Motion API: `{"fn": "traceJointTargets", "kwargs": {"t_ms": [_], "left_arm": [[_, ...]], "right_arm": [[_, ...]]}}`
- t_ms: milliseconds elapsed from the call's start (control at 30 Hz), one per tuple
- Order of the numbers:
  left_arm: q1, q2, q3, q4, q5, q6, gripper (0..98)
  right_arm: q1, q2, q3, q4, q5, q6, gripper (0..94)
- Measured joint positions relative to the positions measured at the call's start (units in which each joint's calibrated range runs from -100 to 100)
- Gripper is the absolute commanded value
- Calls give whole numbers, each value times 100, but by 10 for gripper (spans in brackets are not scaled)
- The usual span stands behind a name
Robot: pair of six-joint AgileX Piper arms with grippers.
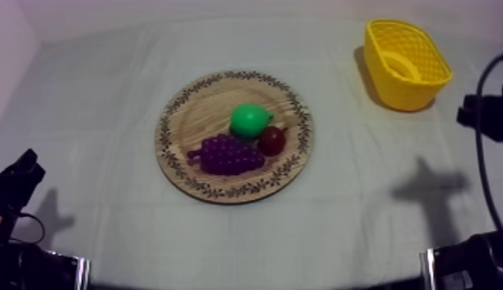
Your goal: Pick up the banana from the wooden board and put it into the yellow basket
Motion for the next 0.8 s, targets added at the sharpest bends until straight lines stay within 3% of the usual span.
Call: {"fn": "traceJointTargets", "kwargs": {"t_ms": [467,667,800], "left_arm": [[0,0,0,0,0,0,1],[0,0,0,0,0,0,1],[0,0,0,0,0,0,1]], "right_arm": [[76,-2856,1525,-2,709,91,7],[127,-3170,1913,-30,603,152,7],[130,-3191,2100,50,458,-51,6]]}}
